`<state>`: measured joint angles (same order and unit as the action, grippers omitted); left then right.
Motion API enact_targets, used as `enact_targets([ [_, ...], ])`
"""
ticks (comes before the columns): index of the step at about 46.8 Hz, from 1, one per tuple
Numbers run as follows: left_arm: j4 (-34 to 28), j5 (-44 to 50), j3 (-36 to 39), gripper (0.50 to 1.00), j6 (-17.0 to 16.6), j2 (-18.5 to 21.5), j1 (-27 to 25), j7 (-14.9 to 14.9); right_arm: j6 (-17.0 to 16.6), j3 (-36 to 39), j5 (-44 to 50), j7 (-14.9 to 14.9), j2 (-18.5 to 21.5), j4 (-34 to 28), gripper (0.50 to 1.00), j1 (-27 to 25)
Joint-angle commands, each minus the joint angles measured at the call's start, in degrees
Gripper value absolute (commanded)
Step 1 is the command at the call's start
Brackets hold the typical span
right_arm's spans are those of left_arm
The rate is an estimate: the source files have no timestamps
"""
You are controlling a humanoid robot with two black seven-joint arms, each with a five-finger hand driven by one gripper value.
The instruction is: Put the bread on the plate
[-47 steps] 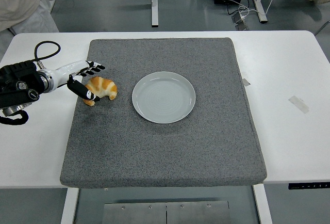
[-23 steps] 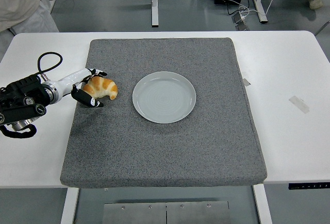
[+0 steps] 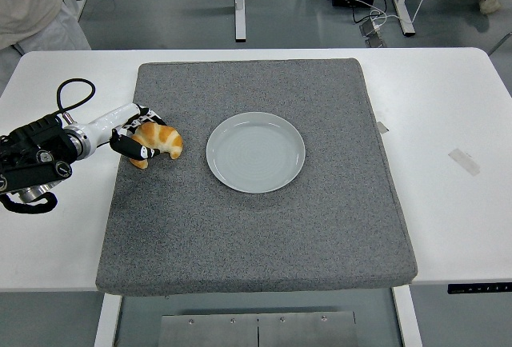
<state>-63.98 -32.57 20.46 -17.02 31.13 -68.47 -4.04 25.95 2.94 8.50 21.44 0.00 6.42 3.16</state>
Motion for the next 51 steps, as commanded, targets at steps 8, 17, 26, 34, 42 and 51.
enact_targets([
  [8,0.0,-1.9,-0.4,0.500,-0.1,0.7,-0.6,0.1,0.0,0.0,0.0,0.0,0.0,0.0,1.000,0.0],
  [17,0.0,-1.9,-2.9,0.500,0.0,2.5,-1.5,0.2,0.0,0.0,0.0,0.0,0.0,0.0,1.000,0.0],
  [26,0.0,-1.8,-3.1,0.500,0.1,3.7,-3.5,0.2,0.0,0.0,0.0,0.0,0.0,0.0,1.000,0.0],
  [34,0.0,-1.0,-7.2,0.500,0.4,3.8,-3.6,0.3,0.0,0.0,0.0,0.0,0.0,0.0,1.000,-0.1],
  [42,0.1,-0.9,-9.4,0.500,0.7,3.8,-3.4,0.8,0.1,0.0,-0.1,0.0,0.0,0.0,1.000,-0.1],
  [51,0.2,0.1,-9.6,0.500,1.5,4.6,-4.0,0.8,0.1,0.0,-0.1,0.0,0.0,0.0,1.000,-0.1],
])
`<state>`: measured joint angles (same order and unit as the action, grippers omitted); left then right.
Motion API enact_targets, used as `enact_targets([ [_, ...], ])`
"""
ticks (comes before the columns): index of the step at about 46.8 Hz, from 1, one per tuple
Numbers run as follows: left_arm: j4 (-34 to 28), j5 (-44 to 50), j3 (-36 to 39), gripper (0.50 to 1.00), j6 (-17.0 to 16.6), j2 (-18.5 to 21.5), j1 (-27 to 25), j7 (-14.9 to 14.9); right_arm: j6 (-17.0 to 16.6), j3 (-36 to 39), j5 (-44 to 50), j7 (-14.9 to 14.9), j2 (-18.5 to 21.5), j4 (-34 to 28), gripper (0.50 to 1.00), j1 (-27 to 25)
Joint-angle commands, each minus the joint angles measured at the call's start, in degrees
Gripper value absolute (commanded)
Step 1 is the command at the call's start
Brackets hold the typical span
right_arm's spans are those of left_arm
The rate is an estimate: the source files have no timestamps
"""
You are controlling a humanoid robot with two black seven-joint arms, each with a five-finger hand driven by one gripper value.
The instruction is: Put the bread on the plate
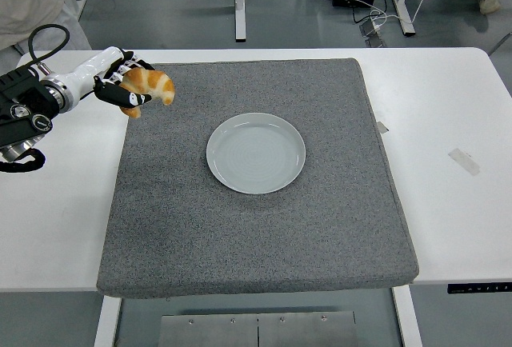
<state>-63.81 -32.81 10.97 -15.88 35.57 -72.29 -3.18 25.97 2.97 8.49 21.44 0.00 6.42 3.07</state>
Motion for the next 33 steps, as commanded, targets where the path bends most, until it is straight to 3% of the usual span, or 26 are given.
enact_targets([
  [1,0.1,0.6,-0.4,0.500,0.4,0.2,-0.1,-0.3,0.0,0.0,0.0,0.0,0.0,0.0,1.000,0.0],
  [15,0.1,2.7,-10.0,0.500,0.4,-0.5,0.8,-0.4,0.0,0.0,-0.1,0.0,0.0,0.0,1.000,0.0],
  [33,1.2,4.0,-10.7,0.500,0.3,-5.6,0.2,-0.6,0.0,0.0,0.0,0.0,0.0,0.0,1.000,0.0],
])
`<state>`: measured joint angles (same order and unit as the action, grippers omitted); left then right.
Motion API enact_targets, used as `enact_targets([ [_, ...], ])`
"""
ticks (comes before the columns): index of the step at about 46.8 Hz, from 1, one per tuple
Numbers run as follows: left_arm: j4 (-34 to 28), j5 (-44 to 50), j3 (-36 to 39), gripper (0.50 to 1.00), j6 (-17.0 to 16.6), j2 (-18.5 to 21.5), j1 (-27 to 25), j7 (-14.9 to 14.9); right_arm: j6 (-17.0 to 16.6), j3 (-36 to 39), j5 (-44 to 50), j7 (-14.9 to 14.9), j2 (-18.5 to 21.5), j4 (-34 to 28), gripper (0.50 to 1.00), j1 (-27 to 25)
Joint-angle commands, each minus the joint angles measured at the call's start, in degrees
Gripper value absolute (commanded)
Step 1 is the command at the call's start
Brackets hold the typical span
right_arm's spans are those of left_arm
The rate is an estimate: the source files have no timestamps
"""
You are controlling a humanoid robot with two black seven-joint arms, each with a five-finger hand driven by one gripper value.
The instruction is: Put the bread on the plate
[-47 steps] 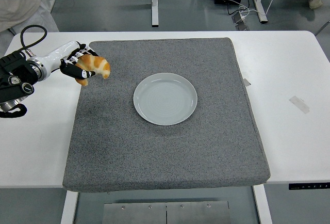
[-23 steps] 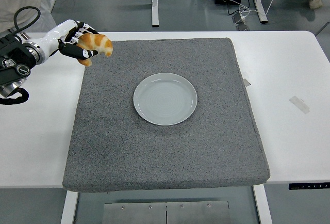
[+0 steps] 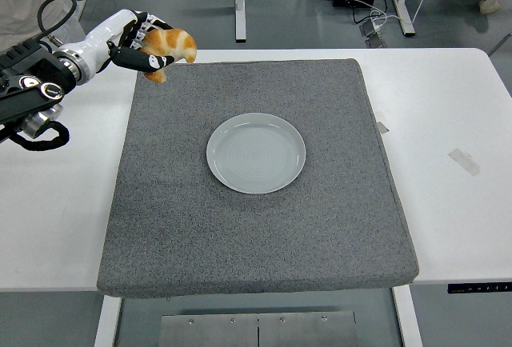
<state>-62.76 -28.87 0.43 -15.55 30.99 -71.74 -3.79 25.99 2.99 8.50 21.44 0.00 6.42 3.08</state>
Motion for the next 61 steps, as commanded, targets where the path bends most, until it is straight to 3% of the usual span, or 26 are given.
enact_targets([
  [1,0.3,0.0,-0.3,0.500,0.0,-1.5,-0.4,-0.1,0.0,0.0,0.0,0.0,0.0,0.0,1.000,0.0],
  [10,0.4,0.0,-2.9,0.500,0.0,-5.4,-0.8,-0.1,0.0,0.0,-0.1,0.0,0.0,-0.1,1.000,0.0],
  [38,0.6,-1.2,-1.8,0.500,-0.1,-17.3,-3.6,0.0,-0.1,0.0,0.0,0.0,0.0,-0.1,1.000,-0.1],
  [61,1.2,-6.5,6.3,0.500,-0.5,-19.2,-1.3,-0.2,-0.1,0.0,0.0,0.0,0.0,-0.1,1.000,-0.1],
])
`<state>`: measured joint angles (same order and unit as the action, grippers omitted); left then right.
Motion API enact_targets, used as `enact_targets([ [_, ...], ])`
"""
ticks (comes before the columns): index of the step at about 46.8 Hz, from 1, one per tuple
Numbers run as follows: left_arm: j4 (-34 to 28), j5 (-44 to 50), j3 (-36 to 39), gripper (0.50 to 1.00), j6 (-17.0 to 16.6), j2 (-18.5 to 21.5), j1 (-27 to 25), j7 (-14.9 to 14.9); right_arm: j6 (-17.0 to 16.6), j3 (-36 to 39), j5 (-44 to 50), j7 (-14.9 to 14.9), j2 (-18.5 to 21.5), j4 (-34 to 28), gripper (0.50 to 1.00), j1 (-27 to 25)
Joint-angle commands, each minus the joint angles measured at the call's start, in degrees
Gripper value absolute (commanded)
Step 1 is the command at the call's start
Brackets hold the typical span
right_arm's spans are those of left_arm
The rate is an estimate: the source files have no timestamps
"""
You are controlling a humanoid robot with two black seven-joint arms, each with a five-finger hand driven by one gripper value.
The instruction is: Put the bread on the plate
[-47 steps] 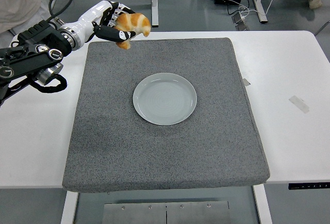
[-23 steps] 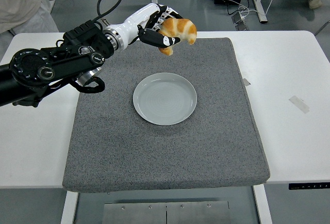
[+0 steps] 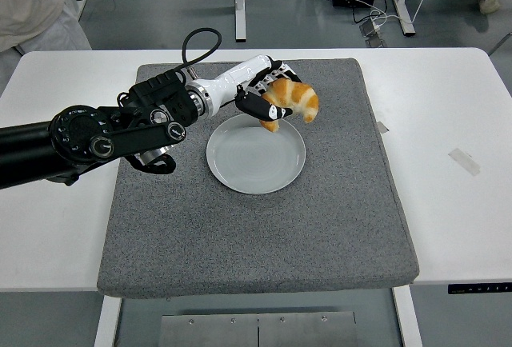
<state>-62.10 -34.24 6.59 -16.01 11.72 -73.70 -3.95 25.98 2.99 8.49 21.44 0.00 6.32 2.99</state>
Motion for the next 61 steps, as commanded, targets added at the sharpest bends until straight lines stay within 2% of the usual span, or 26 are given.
enact_targets([
  [1,0.9,-1.5,0.3,0.500,-0.1,0.1,0.9,0.0,0.0,0.0,0.0,0.0,0.0,0.0,1.000,0.0],
  [19,3.6,-7.5,0.5,0.500,-0.2,0.0,7.1,-0.9,0.0,0.0,0.0,0.0,0.0,0.0,1.000,-0.2],
  [61,6.1,-7.5,0.5,0.500,-0.2,-0.2,10.9,-1.1,0.0,0.0,0.0,0.0,0.0,0.0,1.000,-0.2],
])
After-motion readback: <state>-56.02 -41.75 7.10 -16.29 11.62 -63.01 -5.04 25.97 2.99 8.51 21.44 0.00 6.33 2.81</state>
